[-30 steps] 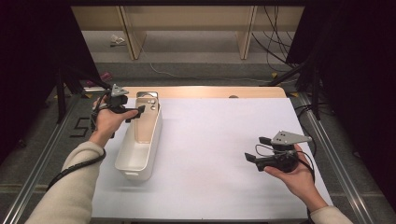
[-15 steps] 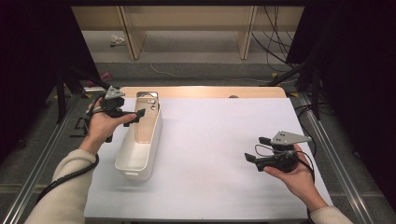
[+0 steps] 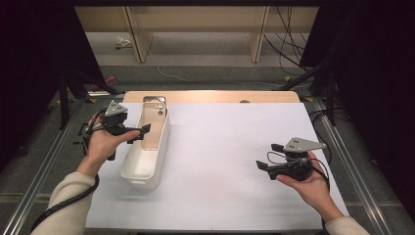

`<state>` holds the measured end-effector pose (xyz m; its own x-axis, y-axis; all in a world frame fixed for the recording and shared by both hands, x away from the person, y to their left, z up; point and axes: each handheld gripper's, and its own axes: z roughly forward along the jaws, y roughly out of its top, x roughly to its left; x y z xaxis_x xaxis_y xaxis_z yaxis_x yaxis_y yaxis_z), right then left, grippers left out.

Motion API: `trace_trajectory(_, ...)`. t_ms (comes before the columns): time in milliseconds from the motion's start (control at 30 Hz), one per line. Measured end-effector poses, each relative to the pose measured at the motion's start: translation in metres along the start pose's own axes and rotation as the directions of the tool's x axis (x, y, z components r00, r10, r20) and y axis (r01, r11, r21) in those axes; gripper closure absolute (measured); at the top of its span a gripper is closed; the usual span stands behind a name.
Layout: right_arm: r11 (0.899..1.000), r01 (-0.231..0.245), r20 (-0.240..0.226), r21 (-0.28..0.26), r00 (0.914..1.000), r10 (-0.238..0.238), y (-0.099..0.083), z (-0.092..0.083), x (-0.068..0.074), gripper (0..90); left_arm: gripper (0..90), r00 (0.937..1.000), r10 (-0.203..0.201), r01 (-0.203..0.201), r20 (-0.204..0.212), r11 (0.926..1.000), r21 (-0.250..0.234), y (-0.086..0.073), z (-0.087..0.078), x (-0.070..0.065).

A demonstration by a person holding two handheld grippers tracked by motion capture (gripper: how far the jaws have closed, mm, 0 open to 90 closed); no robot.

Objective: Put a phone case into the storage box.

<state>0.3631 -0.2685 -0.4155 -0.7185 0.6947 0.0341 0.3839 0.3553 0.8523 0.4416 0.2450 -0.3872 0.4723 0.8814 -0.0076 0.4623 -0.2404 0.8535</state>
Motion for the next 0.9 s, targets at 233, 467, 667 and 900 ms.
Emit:
trace_trajectory(233, 1.0, 0.002, 0.001, 0.001, 1.0, -0.002, 0.0, 0.0, 0.001, 16.1, 1.7, 0.9997, 0.003, -0.003, 0.024, 0.9999, -0.013, -0.008, -0.009, -0.01)
trace_trajectory(467, 1.0, 0.002, 0.0, 0.0, 1.0, -0.002, 0.0, 0.0, 0.001, 16.1, 1.7, 0.9993, 0.009, -0.008, 0.035, 0.9997, -0.021, -0.011, -0.018, -0.016)
trace_trajectory(667, 1.0, 0.002, -0.001, -0.001, 1.0, -0.002, 0.0, 0.0, 0.0, 16.1, 1.6, 0.9988, 0.014, -0.013, 0.047, 0.9997, -0.021, -0.019, -0.023, -0.02)
trace_trajectory(900, 1.0, 0.002, 0.0, 0.001, 1.0, -0.002, 0.0, 0.0, 0.001, 16.1, 1.6, 0.998, 0.009, -0.008, 0.063, 0.9995, -0.03, -0.025, -0.03, -0.024)
